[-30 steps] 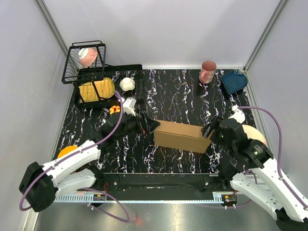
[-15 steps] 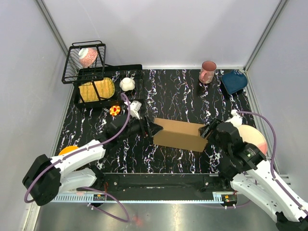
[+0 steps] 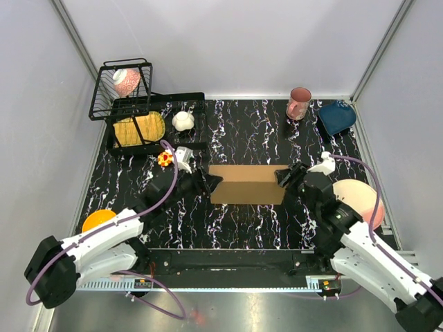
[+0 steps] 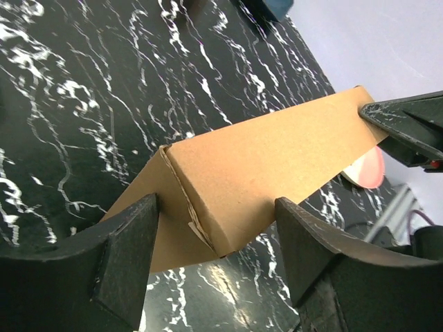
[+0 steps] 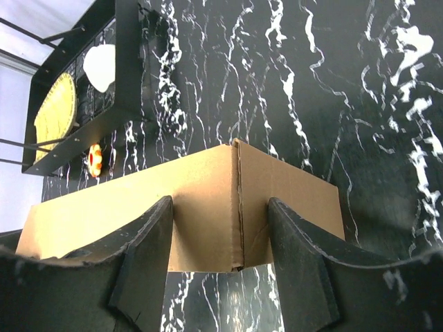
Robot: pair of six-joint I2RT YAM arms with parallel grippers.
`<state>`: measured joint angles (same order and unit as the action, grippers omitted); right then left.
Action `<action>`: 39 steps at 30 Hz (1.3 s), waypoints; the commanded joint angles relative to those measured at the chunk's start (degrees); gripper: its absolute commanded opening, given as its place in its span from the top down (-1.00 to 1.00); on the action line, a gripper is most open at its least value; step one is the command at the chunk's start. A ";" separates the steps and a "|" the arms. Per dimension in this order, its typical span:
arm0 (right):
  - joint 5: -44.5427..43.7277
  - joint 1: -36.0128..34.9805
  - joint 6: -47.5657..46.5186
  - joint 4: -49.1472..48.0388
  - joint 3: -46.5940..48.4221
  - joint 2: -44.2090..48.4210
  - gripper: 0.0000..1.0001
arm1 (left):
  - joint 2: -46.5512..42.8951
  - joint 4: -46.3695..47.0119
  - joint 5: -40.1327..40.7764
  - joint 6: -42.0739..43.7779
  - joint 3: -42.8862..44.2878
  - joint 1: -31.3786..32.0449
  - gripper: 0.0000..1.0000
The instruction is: Fold the paper box
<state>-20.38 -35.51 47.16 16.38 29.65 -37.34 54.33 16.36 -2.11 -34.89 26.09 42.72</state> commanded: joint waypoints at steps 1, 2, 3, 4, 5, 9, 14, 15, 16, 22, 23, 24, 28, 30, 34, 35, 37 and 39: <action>7.12 -1.14 -6.80 -7.49 -1.79 -10.62 0.09 | -0.10 7.54 1.22 8.08 2.73 1.14 -0.39; 6.85 -1.23 -8.55 -8.98 -0.66 -12.21 0.09 | 1.56 7.55 1.58 8.78 3.70 0.79 -0.39; 6.76 -1.14 -9.27 -11.87 -0.12 -13.79 0.10 | 2.36 7.81 1.58 9.57 5.80 -0.08 -0.39; 6.76 -1.14 -9.80 -13.38 0.40 -16.94 0.10 | 3.23 8.25 1.93 9.93 6.60 -0.18 -0.39; 6.85 -1.23 -10.67 -14.87 1.37 -18.37 0.10 | 4.90 8.95 1.93 10.28 7.39 -0.35 -0.39; 7.19 -1.14 -11.91 -21.47 4.36 -25.05 0.12 | 9.47 11.42 1.58 11.42 12.65 -2.20 -0.39; 10.44 -1.14 -11.65 -20.78 4.46 -26.21 0.16 | 10.81 8.52 -1.14 10.47 14.18 -1.77 -0.32; 10.71 -1.23 -11.13 -19.56 3.32 -24.03 0.16 | 9.84 8.69 -0.53 9.68 12.60 -1.33 -0.30; 10.71 -1.14 -9.56 -19.11 0.35 -22.53 0.17 | 7.57 9.38 0.43 8.80 10.58 -0.80 -0.29; 12.56 -1.32 -3.40 -9.54 -8.90 -5.13 0.14 | -6.39 7.90 9.56 3.26 -4.10 5.70 -0.19; 12.65 -1.32 -2.95 -6.13 -9.08 -3.02 0.11 | -8.25 6.07 10.45 1.51 -6.29 7.19 -0.18; 12.47 -1.41 -2.60 -4.27 -9.08 0.83 0.06 | -10.27 4.31 11.15 1.06 -6.83 8.07 -0.18; 7.82 -1.41 -1.37 3.82 -4.09 9.38 -0.35 | -27.45 -8.78 25.96 -0.18 -5.61 9.75 -0.75; 5.36 -1.41 -1.45 6.11 -1.36 10.97 -0.48 | -32.59 -12.39 30.83 1.92 -2.98 9.58 -0.96; 5.44 -1.32 -2.16 8.58 4.53 7.73 -0.54 | -33.68 -18.90 33.32 4.66 4.05 9.49 -0.98; 5.35 -1.41 -2.07 8.93 4.63 7.20 -0.54 | -32.71 -21.34 32.53 3.96 5.10 9.40 -0.98; 5.18 -1.41 -1.37 8.84 3.23 6.23 -0.54 | -29.55 -22.60 30.86 0.12 4.50 9.49 -0.98; 6.31 -1.41 -0.84 9.02 2.26 5.01 -0.50 | -25.88 -23.83 29.01 -2.18 3.01 9.40 -0.98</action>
<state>-14.02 -36.49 44.97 22.37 32.53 -30.02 21.91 0.51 27.49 -33.08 30.85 52.23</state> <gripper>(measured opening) 0.767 0.984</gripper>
